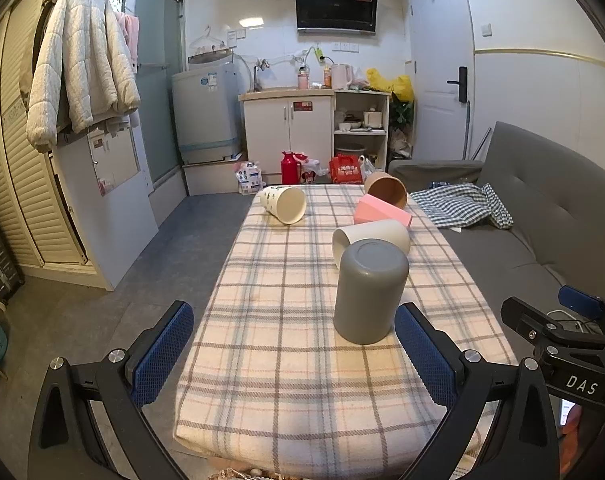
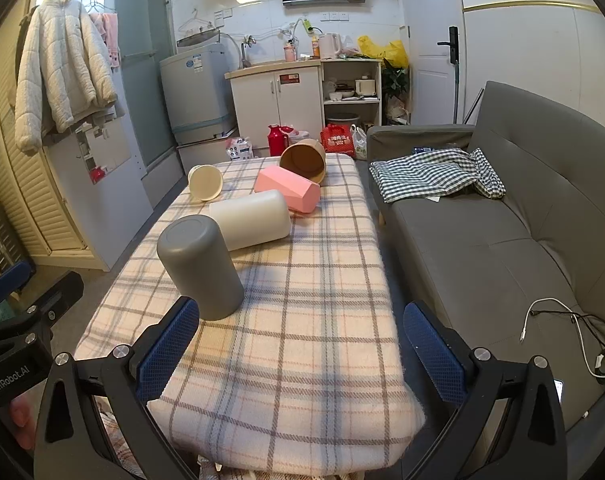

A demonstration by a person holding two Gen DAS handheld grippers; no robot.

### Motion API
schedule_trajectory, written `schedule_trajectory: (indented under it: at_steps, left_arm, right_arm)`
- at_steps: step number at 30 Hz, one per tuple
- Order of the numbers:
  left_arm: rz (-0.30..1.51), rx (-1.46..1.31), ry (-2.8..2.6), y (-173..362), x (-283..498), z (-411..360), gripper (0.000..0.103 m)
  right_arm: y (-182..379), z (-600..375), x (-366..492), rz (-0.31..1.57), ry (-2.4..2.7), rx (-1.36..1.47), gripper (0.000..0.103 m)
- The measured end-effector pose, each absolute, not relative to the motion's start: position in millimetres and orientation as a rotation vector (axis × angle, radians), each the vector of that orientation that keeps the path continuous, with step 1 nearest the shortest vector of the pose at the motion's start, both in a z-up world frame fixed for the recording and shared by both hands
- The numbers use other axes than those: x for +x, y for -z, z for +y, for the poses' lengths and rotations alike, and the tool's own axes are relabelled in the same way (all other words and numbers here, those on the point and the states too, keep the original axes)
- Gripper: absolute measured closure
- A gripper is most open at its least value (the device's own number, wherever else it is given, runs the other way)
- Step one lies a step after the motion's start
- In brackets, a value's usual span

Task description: Flip cup upside down

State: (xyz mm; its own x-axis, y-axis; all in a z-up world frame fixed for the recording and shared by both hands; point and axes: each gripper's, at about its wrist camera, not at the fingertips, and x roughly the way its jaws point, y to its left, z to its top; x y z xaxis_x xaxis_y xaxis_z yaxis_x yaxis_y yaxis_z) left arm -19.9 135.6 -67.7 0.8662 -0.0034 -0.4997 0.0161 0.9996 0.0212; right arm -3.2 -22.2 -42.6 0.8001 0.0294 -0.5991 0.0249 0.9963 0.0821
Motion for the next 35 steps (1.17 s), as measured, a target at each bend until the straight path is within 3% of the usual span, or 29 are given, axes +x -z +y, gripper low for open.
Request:
schedule_trajectory:
  at_steps: [35]
  left_arm:
    - [0.509, 0.018, 0.004, 72.5, -21.2, 133.5, 0.0]
  right_arm:
    - [52.0, -22.0, -4.1, 0.66, 0.005, 0.096, 0.0]
